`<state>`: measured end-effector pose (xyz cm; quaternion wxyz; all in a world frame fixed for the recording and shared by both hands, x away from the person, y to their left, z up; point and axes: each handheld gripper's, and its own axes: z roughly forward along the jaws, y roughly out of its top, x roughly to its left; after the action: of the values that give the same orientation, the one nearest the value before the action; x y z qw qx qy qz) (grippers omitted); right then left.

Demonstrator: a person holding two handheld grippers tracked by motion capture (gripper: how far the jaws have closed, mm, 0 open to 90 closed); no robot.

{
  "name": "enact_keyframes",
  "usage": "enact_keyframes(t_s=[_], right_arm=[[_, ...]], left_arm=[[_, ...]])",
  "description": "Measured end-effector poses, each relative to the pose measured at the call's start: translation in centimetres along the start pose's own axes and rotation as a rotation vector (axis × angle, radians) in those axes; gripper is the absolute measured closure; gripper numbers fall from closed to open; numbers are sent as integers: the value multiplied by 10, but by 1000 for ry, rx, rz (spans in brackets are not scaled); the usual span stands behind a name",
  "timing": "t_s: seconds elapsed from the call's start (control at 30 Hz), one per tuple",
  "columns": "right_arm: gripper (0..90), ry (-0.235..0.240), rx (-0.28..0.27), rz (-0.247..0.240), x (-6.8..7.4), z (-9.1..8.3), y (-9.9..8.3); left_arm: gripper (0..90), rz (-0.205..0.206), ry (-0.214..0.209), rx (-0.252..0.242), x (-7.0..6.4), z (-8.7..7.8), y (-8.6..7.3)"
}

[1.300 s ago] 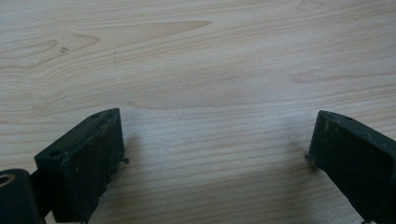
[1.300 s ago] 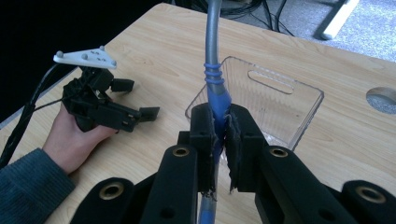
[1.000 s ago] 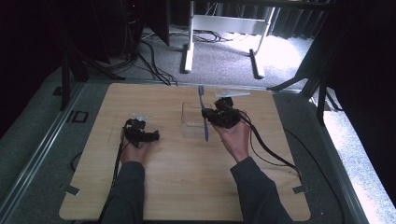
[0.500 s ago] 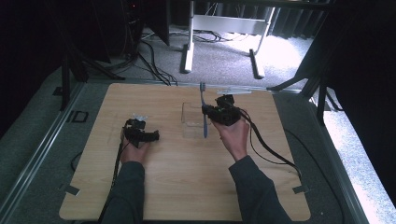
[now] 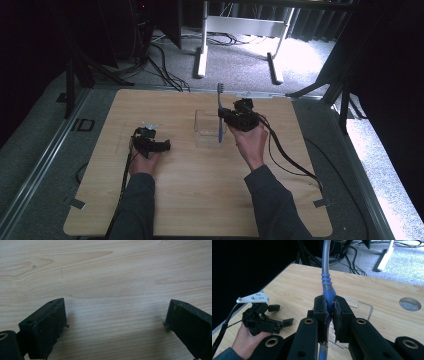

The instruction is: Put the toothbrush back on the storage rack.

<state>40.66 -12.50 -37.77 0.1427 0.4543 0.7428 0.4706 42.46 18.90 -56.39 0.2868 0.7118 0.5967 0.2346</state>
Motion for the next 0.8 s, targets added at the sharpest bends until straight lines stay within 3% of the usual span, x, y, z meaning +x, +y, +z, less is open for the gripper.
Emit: enact_keyframes(t_s=[0.8], right_arm=[[816, -31, -86, 23, -8, 0, 10]], left_arm=[[36, -1, 0, -1, 0, 0, 0]])
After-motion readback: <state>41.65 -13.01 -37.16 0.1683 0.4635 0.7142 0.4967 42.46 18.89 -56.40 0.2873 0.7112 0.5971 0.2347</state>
